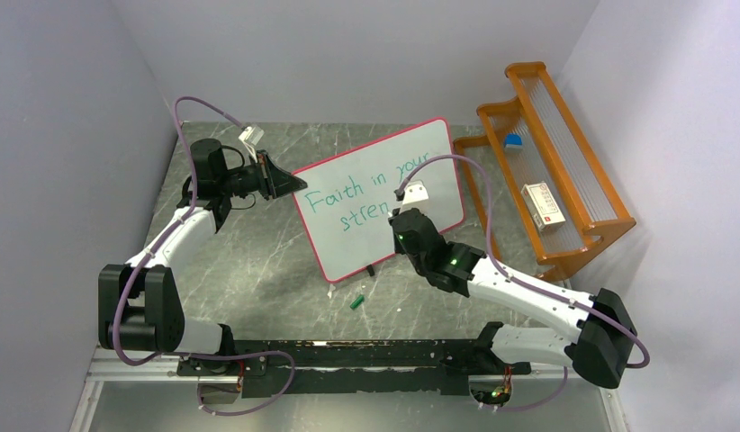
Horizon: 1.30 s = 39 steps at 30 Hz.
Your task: Write a sentence on the whiteboard
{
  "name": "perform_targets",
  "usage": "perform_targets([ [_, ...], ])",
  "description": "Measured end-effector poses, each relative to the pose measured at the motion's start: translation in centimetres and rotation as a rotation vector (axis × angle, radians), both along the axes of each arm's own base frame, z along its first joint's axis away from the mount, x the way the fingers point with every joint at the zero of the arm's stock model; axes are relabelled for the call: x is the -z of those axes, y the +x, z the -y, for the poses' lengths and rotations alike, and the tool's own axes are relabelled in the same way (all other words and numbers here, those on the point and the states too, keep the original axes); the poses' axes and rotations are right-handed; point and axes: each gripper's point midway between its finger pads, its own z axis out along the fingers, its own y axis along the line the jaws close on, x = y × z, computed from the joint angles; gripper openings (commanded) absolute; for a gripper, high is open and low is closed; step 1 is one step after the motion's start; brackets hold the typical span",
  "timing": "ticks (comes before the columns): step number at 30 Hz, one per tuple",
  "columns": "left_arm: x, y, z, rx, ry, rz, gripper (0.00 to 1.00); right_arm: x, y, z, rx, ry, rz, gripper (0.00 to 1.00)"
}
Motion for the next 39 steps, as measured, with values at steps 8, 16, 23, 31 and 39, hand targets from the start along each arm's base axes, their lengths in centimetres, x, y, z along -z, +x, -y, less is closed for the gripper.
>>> perform_targets([
  [8, 0.0, 0.0, 0.0, 0.0, 0.0, 0.0, 0.05, 0.1, -0.2, 0.1, -0.002, -0.003, -0.004, 0.0],
  [16, 0.0, 0.0, 0.0, 0.0, 0.001, 0.001, 0.05, -1.0, -0.2, 0.5, 0.004, 0.016, 0.027, 0.0],
  [23, 0.0, 0.0, 0.0, 0.0, 0.001, 0.0, 0.05, -1.5, 0.5, 0.9, 0.023, 0.018, 0.051, 0.0],
  [31, 0.0, 0.0, 0.0, 0.001, 0.002, 0.0, 0.05, -2.0, 1.3, 1.2, 0.043, 0.032, 0.072, 0.0],
  [39, 0.0, 0.0, 0.0, 0.001, 0.002, 0.0, 0.05, -1.7, 1.7, 1.0, 0.036, 0.029, 0.066, 0.0],
])
